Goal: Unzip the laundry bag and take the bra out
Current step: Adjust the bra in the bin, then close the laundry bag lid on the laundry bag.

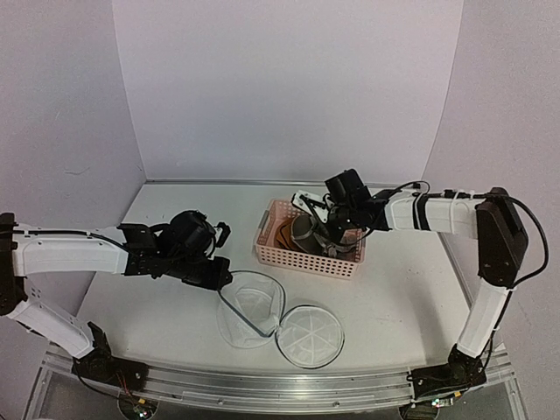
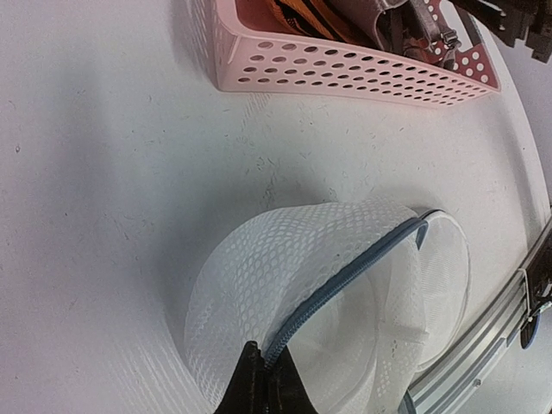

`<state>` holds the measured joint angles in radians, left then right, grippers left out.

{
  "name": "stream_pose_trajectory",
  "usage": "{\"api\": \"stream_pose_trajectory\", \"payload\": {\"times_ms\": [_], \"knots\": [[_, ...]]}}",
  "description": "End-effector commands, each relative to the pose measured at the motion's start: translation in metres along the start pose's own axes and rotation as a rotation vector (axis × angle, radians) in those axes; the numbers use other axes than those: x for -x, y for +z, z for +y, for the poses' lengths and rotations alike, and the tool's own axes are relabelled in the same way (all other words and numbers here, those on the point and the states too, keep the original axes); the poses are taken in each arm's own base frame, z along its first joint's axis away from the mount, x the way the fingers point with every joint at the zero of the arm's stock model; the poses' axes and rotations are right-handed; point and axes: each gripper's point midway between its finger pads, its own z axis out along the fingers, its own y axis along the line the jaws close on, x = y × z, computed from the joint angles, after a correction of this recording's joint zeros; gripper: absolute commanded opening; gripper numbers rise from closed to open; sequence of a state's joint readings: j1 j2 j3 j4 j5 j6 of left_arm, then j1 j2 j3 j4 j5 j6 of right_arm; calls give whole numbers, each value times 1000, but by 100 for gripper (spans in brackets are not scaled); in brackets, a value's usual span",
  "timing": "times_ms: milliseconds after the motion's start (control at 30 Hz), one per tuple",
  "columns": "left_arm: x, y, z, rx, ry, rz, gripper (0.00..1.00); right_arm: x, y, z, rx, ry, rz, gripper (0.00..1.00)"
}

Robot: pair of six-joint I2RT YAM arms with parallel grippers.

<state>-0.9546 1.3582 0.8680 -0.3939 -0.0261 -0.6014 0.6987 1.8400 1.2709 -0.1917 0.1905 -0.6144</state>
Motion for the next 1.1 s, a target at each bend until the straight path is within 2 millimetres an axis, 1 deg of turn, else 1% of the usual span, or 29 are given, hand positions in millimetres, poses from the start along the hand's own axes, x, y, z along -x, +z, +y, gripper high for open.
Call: {"api": "stream_pose_trajectory", "payload": {"times_ms": [0,133,267,400,567,633,767,833,900,1067], "knots": [[10,-3,-7,-22,7,-20,0,37,-52,-27,-7,89,-129,53],[10,-2,-7,-20,12,-16,0,41,-69,-21,48,135,-149,58],[10,-1,-7,-21,17,-14,0,41,-84,-20,79,174,-156,61],[11,0,-9,-23,21,-14,0,41,-93,-17,105,204,-162,64],[12,-1,-10,-28,22,-13,0,42,-93,-16,122,244,-149,64],[12,-1,-10,-27,20,-15,0,46,-99,-13,149,270,-169,63],[16,-5,-9,-20,18,-34,0,48,-114,-9,190,399,-197,63],[17,-5,-9,-17,16,-41,0,40,-119,-4,207,486,-182,62],[16,-4,-7,-11,12,-37,0,28,-124,6,240,564,-142,62],[12,0,-2,8,10,-29,0,-6,-144,43,352,738,-81,62]]}}
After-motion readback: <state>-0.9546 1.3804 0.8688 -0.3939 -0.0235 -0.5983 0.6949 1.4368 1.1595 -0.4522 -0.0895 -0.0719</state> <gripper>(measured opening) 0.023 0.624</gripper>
